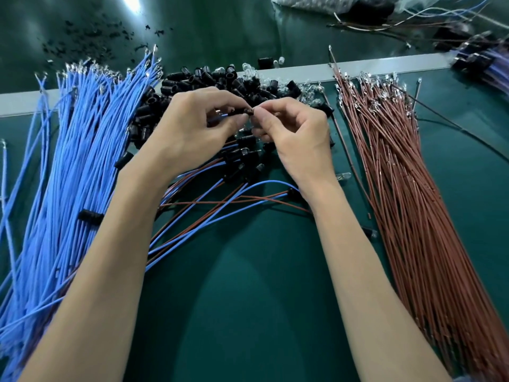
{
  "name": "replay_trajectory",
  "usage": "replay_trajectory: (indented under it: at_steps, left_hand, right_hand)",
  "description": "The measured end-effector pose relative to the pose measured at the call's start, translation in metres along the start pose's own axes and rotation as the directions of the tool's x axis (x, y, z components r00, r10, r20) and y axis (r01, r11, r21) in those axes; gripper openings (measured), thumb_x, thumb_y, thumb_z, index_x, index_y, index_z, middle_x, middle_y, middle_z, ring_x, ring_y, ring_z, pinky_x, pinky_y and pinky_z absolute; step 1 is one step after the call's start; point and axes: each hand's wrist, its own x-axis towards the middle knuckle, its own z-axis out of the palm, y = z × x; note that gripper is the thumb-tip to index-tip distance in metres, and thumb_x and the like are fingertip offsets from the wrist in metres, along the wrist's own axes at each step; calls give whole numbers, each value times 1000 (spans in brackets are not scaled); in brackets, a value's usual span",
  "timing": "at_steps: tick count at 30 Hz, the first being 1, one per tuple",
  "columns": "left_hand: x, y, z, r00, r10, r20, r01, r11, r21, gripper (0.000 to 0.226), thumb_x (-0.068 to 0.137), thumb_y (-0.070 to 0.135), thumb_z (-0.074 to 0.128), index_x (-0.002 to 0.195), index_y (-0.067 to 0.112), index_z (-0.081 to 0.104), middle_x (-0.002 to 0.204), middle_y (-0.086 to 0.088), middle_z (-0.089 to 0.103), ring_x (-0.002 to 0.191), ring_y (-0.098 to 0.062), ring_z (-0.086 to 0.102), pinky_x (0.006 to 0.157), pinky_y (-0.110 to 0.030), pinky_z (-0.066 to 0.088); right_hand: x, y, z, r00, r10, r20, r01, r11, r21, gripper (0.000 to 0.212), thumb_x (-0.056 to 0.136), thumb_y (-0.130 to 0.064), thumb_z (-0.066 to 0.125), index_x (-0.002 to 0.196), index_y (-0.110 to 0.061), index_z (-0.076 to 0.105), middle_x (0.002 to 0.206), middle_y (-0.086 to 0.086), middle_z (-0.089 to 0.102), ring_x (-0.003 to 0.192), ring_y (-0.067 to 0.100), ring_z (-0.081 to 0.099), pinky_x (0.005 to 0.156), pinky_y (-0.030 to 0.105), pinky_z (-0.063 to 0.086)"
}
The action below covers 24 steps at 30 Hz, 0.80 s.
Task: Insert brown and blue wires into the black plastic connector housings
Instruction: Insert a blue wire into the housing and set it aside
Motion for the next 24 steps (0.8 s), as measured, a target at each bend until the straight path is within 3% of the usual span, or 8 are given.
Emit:
replay_trajectory:
  at_steps: [5,11,17,22,24]
  left_hand:
    - [0,0,2,1000,-1,-3,1,1000,4,15,88,16,67,102,11,70,74,17,52,61,12,47,63,-4,33]
    - [-1,0,2,999,-1,38,0,1000,6,14,87,20,69,98,12,71,71,14,54,57,5,45,59,-8,32]
    - [-2,0,-1,997,-41,66,39,999,28,5,88,20,67,92,22,67,60,16,50,50,5,43,53,-7,30]
    - [-1,-5,-2,992,-85,88,81,995,49,7,90,22,65,93,17,69,61,5,54,52,0,42,53,-11,33]
    - [-1,-9,-4,990,-107,96,104,994,36,9,90,23,65,94,16,69,69,-5,60,59,-8,46,60,-20,39]
  right_hand:
    - [0,0,-1,1000,2,-14,-3,1000,-22,6,84,-15,71,84,-21,73,76,-6,70,69,7,64,77,37,56]
    - [-1,-4,-4,999,-29,-14,28,997,-77,4,82,-12,73,82,-15,74,72,-13,65,63,-7,56,66,9,42]
    - [-3,-6,-1,1000,4,-11,-5,997,-78,9,85,-6,68,79,-13,67,65,-13,61,57,0,63,67,23,56]
    - [-1,-5,2,999,40,-3,-40,997,-69,15,92,-6,58,83,-18,55,69,-7,65,53,3,64,60,20,51]
    - [-1,-4,2,998,56,-7,-56,997,-60,18,94,-6,55,82,-20,52,71,-5,66,51,2,63,58,18,49]
